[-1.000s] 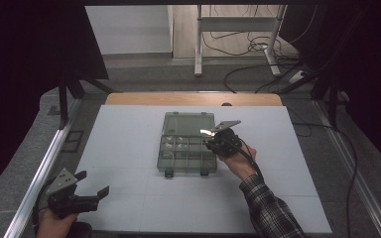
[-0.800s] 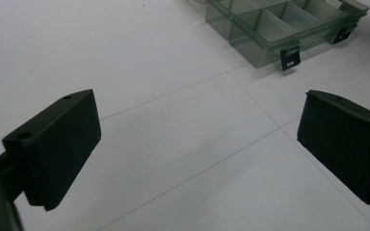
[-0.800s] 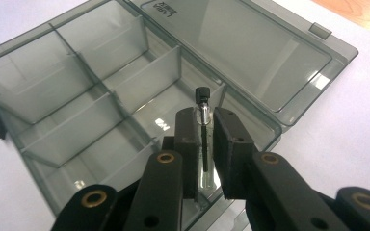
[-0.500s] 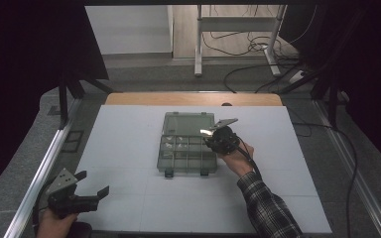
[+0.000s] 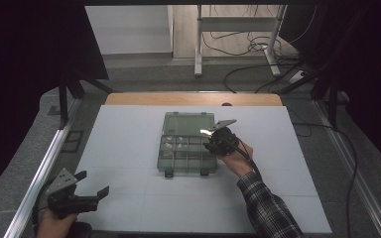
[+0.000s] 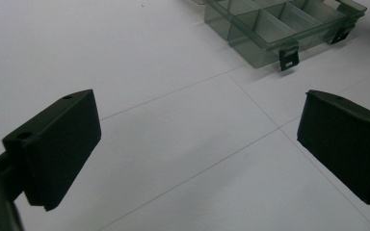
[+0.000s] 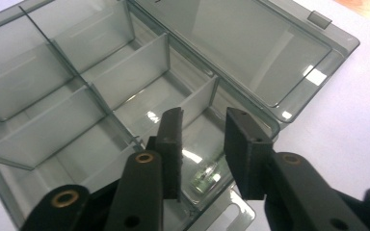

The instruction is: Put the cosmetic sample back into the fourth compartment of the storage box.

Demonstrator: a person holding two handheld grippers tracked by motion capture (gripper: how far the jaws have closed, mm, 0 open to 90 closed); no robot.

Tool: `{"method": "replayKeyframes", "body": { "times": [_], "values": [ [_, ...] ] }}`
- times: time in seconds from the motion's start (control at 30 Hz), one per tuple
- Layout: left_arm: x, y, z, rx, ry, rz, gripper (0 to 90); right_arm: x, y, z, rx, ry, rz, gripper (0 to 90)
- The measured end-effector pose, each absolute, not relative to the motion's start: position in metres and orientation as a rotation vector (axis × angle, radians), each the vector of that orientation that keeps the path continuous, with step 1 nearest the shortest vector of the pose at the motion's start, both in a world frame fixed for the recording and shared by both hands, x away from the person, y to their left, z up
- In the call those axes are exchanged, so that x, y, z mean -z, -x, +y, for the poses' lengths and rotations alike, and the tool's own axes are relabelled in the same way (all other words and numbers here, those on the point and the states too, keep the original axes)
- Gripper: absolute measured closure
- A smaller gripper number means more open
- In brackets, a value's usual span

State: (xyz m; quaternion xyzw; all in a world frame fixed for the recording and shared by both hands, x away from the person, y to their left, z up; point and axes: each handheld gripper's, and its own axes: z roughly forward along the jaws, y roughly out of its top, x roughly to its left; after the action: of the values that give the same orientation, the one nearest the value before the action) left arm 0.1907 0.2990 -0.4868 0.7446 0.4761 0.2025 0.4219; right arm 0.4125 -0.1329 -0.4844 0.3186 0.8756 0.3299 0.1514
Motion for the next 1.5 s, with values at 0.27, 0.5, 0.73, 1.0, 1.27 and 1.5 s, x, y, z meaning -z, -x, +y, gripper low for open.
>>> {"method": "replayKeyframes", "body": {
  "times": [0.27,0.5,0.73,1.0,1.27,1.5],
  "values": [
    [0.487,-0.191,0.299,-0.508,-1.866,1.189,1.8,0.481,-0.407,-0.131,-0.953,-0.905,2.517,56.3],
    [0.487,-0.191,0.299,-0.508,-1.867,1.189,1.8,0.475,-0.402,-0.133,-0.987,-0.919,2.52,48.1],
    [0.487,-0.191,0.298,-0.507,-1.868,1.188,1.8,0.469,-0.396,-0.135,-1.002,-0.92,2.51,41.5],
    [0.487,-0.191,0.298,-0.507,-1.868,1.188,1.8,0.464,-0.39,-0.136,-1.043,-0.919,2.511,33.8],
    [0.487,-0.191,0.298,-0.508,-1.868,1.188,1.8,0.462,-0.385,-0.135,-1.032,-0.9,2.532,27.2],
    [0.487,-0.191,0.298,-0.507,-1.868,1.187,1.8,0.46,-0.381,-0.135,-1.029,-0.884,2.544,21.0]
  ]
}}
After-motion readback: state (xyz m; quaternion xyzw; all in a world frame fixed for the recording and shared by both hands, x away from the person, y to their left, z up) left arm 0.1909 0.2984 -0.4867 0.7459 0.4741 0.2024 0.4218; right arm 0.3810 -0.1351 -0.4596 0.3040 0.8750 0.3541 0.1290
